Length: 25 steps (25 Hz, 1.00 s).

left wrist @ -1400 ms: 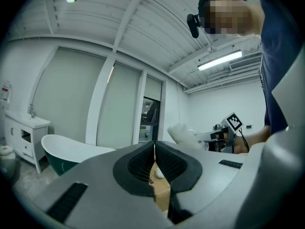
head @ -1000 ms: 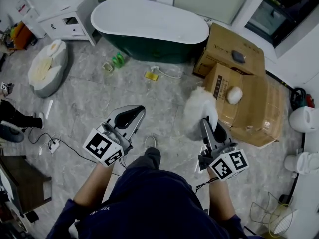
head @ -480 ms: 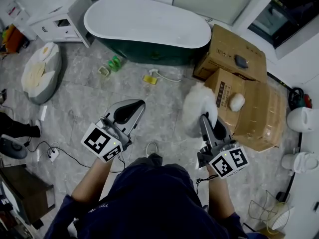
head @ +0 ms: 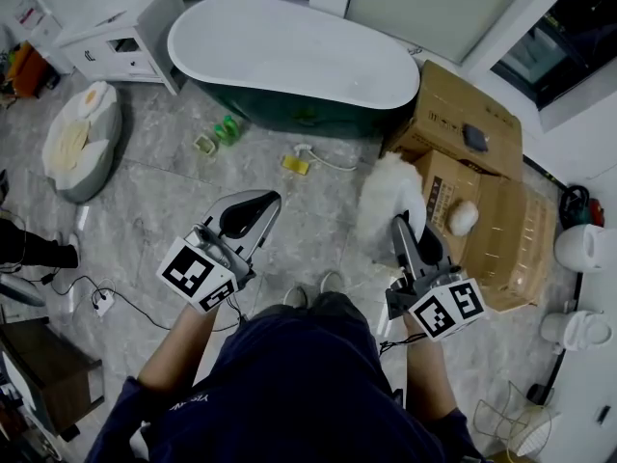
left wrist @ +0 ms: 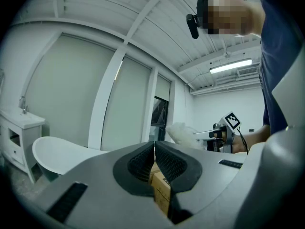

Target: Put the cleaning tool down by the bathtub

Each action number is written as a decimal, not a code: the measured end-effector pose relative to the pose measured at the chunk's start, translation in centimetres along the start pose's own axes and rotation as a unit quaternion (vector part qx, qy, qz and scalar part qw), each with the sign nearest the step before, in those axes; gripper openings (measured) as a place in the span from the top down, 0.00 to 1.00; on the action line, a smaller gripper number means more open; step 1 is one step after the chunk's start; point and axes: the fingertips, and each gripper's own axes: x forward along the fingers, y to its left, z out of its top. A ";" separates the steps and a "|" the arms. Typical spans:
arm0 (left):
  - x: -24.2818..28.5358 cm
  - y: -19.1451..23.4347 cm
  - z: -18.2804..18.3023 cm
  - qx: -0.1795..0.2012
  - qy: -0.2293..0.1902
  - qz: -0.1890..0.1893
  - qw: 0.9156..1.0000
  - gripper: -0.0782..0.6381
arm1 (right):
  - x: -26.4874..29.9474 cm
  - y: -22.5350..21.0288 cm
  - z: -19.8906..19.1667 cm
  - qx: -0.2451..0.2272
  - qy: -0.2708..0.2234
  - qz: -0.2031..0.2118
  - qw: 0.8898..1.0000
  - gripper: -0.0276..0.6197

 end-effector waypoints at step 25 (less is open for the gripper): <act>14.6 12.5 0.6 -0.013 0.031 0.084 0.996 0.84 | 17.6 -13.7 4.4 0.017 0.041 0.070 0.997 0.82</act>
